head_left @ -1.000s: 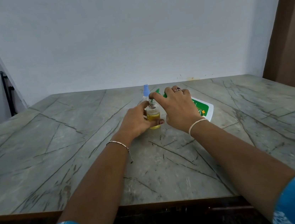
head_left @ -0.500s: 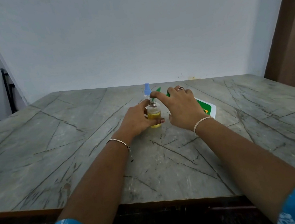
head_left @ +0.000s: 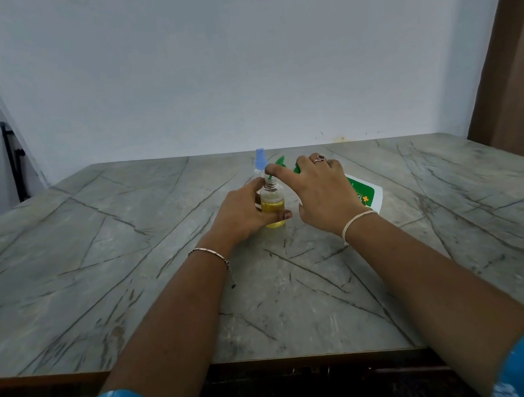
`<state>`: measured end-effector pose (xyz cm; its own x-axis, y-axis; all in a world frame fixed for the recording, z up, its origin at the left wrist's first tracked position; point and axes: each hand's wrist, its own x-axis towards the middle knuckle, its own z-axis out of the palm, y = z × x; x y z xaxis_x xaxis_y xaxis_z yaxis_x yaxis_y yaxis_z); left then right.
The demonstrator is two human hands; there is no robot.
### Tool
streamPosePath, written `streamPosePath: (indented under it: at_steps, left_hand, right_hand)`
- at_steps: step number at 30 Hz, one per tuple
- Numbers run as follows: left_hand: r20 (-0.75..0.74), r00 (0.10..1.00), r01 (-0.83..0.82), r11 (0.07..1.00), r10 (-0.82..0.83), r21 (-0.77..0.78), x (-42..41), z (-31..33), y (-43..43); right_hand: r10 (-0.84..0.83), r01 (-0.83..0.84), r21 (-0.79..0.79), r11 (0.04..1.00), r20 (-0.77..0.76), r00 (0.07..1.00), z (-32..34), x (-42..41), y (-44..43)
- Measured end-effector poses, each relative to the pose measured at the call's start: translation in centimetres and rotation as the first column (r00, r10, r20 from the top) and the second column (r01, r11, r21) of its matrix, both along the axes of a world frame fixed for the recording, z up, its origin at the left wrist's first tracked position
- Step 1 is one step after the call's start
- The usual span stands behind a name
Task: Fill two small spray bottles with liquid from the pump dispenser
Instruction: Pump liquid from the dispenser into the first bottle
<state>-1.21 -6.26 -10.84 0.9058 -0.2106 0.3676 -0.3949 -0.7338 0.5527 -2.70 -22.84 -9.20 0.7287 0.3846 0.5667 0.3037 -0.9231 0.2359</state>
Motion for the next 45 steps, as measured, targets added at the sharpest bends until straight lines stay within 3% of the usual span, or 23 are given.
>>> streamPosePath:
  at_steps: [39, 45]
  left_hand:
    - [-0.003, 1.000, -0.018, 1.000, 0.018, 0.008, -0.1, -0.1, -0.1]
    - [-0.005, 1.000, -0.021, 1.000, 0.021, 0.007, -0.2, 0.0, -0.1]
  right_hand:
    - [-0.009, 0.009, 0.008, 1.000, 0.000, 1.000, 0.1, 0.0, 0.6]
    - [0.029, -0.029, -0.004, 1.000, -0.056, 0.998, 0.4, 0.0, -0.5]
